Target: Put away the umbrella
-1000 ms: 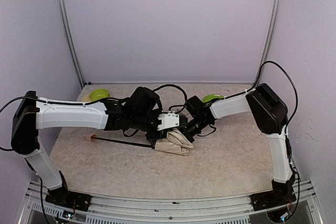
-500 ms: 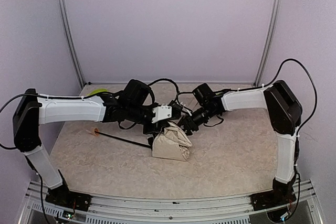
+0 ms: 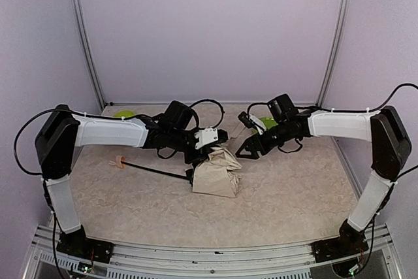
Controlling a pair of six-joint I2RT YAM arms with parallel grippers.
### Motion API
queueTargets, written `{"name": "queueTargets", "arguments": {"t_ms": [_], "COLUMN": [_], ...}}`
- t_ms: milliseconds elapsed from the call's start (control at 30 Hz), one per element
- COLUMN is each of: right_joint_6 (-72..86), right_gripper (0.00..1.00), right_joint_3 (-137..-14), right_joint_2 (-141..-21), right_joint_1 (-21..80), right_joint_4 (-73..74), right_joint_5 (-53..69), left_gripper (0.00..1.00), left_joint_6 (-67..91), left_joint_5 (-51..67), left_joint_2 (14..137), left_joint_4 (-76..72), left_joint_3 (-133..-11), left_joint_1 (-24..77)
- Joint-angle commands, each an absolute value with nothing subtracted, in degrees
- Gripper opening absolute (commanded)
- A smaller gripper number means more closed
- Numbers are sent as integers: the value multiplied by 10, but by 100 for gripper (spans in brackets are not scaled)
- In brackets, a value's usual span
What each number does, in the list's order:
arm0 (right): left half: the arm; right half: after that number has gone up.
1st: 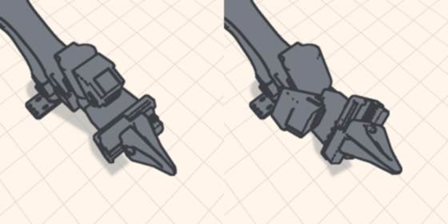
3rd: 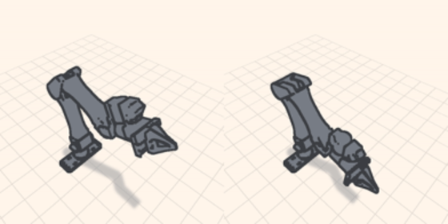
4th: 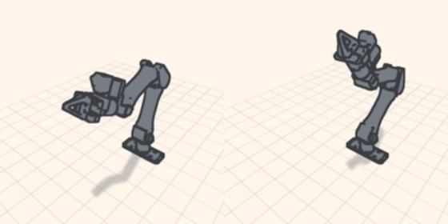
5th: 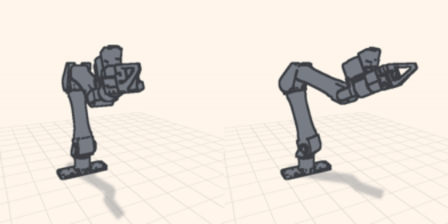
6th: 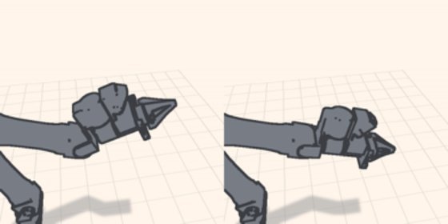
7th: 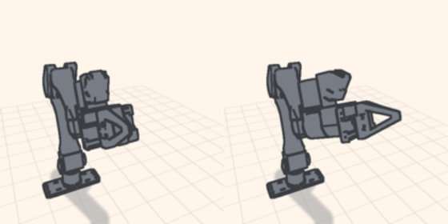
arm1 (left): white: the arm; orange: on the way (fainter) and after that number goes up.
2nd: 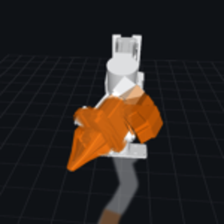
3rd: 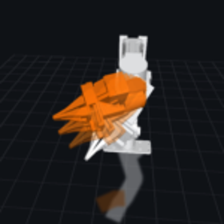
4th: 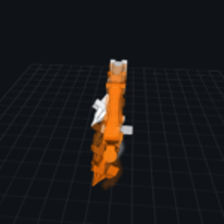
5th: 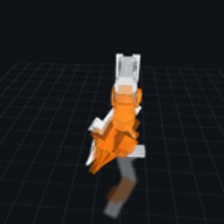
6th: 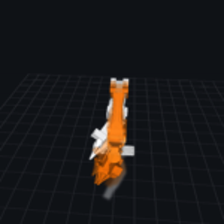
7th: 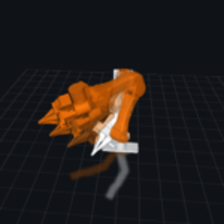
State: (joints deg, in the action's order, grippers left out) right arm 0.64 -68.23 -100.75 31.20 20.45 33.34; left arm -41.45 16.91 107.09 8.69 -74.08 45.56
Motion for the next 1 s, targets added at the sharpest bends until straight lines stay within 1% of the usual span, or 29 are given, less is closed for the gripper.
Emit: {"name": "queueTargets", "arguments": {"t_ms": [0,133,233,333,467,500,633,867,967], "right_joint_6": [15,-28,-123,-213,-284,-299,-352,-399,-398], "right_gripper": [71,69,72,81,95,100,100,100,94], "right_joint_3": [-641,-576,-511,-468,-496,-502,-516,-572,-589], "right_joint_2": [-937,-866,-826,-824,-876,-889,-932,-1028,-1065], "right_joint_1": [318,366,426,482,526,532,543,543,542], "right_joint_4": [133,53,-21,-64,-26,-21,-30,30,55], "right_joint_5": [302,286,259,226,123,102,57,19,24], "left_gripper": [0,0,0,0,0,0,0,0,0], "left_joint_6": [-388,-372,-368,-368,-369,-371,-371,-376,-372], "left_joint_5": [152,168,173,178,183,188,198,211,218], "left_joint_2": [1123,1151,1165,1179,1194,1194,1200,1218,1223], "left_joint_4": [65,59,54,57,64,65,66,78,78], "left_joint_3": [-755,-741,-736,-738,-739,-739,-740,-752,-755], "left_joint_1": [448,442,441,440,435,435,433,429,427]}}
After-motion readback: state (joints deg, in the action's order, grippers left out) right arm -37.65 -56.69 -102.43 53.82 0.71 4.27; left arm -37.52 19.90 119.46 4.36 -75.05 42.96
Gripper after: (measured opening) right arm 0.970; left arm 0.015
